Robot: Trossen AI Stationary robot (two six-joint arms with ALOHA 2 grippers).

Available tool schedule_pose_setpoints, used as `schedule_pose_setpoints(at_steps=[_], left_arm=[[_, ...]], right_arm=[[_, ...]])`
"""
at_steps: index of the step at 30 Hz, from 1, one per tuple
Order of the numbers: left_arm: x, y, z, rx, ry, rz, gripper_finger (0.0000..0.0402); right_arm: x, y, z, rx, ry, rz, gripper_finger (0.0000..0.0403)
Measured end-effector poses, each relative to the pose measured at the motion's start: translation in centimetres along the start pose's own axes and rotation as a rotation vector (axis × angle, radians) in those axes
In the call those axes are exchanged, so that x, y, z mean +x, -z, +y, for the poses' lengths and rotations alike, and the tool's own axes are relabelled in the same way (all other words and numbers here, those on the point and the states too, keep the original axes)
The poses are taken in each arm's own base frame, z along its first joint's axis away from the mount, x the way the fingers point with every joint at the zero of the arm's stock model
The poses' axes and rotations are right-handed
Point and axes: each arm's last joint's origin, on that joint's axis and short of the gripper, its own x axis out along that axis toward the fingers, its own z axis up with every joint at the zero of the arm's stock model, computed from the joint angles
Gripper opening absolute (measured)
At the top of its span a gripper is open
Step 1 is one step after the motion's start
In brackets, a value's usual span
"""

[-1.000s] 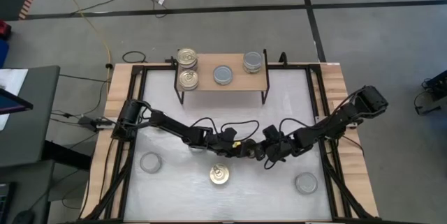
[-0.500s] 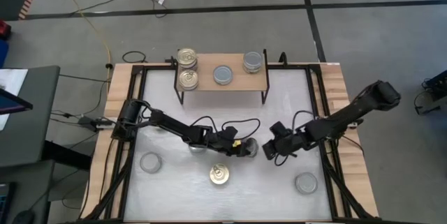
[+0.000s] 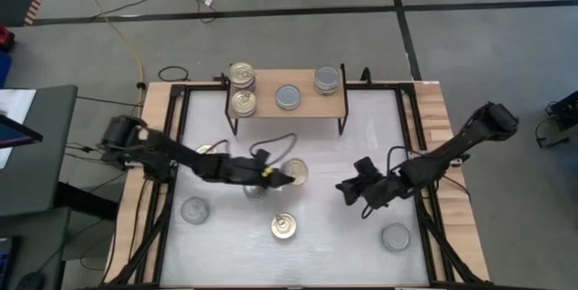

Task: Stack canned seafood by type on shelf
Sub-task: Stack the blue pink tuna can on top of the other blue pink tuna can on the shelf

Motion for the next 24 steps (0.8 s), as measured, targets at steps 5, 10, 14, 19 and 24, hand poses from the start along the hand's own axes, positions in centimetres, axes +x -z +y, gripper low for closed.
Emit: schedule_pose_setpoints(at_steps=[5,10,14,19,24], left_arm=[[-3.7,0.0,1.0,-0.036,0.088,-0.077,0.0192],[-6.0,-0.5,1.3,-0.046,0.11,-0.099,0.0192],[-7.7,-1.0,1.3,-0.028,0.148,-0.11,0.0192],[-10.1,-1.5,1.8,-0.033,0.19,-0.106,0.0192],[-12.1,-2.1,2.2,-0.023,0.196,-0.102,0.0192]], right_arm=[[2.7,0.1,1.6,0.022,-0.109,-0.07,0.0175],[5.2,-0.3,2.2,0.104,-0.166,-0.124,0.0176],[7.2,-1.3,2.1,0.274,-0.195,-0.167,0.0183],[10.3,-2.5,0.9,0.426,-0.13,-0.128,0.0201],[12.6,-3.7,1.9,0.453,-0.157,-0.065,0.0205]])
